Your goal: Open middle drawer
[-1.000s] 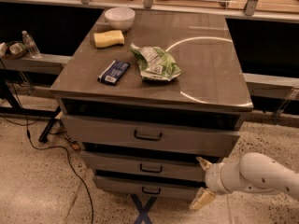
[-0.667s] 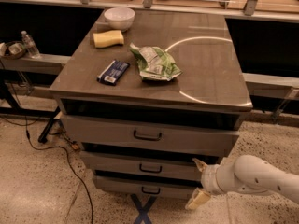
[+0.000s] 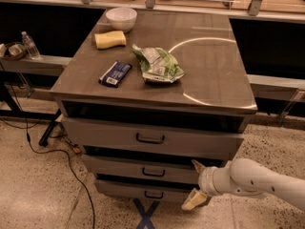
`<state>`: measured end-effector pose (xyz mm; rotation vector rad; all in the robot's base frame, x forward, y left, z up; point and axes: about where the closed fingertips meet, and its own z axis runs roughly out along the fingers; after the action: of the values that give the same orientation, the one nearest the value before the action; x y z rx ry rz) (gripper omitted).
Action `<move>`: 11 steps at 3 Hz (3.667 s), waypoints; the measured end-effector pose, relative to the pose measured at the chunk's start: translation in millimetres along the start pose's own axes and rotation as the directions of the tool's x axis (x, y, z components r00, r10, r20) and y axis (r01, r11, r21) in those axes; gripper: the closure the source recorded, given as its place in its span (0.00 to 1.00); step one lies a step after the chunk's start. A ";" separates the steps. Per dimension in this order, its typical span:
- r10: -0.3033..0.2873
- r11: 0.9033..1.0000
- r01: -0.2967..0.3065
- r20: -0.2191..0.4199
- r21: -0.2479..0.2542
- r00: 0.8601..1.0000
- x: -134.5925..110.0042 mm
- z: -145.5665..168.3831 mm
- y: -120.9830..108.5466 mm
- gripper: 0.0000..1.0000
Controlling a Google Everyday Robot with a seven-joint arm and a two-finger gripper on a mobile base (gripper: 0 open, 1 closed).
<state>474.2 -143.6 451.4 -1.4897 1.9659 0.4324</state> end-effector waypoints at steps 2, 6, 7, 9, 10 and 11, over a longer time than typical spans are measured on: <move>-0.073 0.996 0.071 -0.055 -0.045 0.996 -10.7 21.5 8.5 0.00; -0.238 0.966 0.214 -0.176 -0.147 0.955 -16.3 43.0 36.7 0.77; -0.238 0.966 0.213 -0.177 -0.147 0.955 -19.3 38.8 36.5 0.78; -0.216 0.965 0.173 -0.222 -0.197 0.951 -26.3 22.1 37.3 0.24; -0.204 0.963 0.147 -0.253 -0.227 0.946 -29.6 12.3 38.6 0.02; -0.191 0.968 0.136 -0.266 -0.212 0.945 -37.1 0.0 31.0 0.00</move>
Offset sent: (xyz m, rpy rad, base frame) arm 0.0018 0.0391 -0.0160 -0.1312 0.0058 0.1406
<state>451.0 -106.6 472.2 -1.9151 2.0398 0.3569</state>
